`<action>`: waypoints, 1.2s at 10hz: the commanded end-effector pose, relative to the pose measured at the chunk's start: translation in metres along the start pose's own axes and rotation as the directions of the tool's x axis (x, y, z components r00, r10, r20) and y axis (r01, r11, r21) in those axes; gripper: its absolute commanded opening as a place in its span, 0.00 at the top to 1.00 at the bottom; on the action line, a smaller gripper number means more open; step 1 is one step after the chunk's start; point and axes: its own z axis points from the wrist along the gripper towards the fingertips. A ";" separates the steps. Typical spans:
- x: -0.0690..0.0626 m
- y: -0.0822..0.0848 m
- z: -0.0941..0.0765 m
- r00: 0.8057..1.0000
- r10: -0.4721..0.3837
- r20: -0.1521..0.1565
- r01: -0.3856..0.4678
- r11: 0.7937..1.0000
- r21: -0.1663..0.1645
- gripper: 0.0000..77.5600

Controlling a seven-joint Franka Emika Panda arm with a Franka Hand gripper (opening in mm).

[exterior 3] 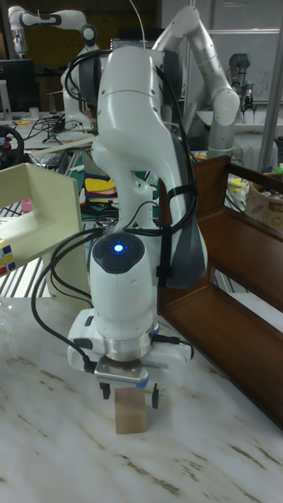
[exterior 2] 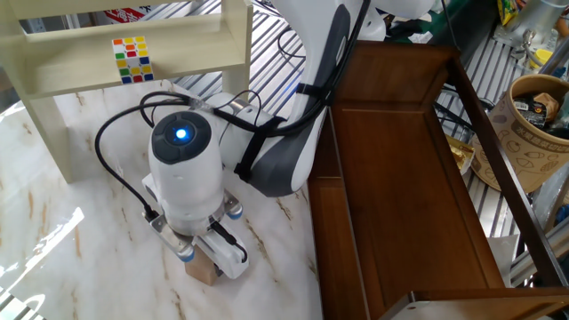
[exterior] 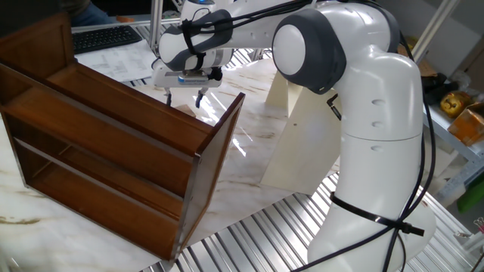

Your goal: Put the object on the shelf

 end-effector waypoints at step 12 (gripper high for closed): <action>-0.001 0.003 0.026 0.997 -0.074 -0.008 0.074 0.997 0.013 0.00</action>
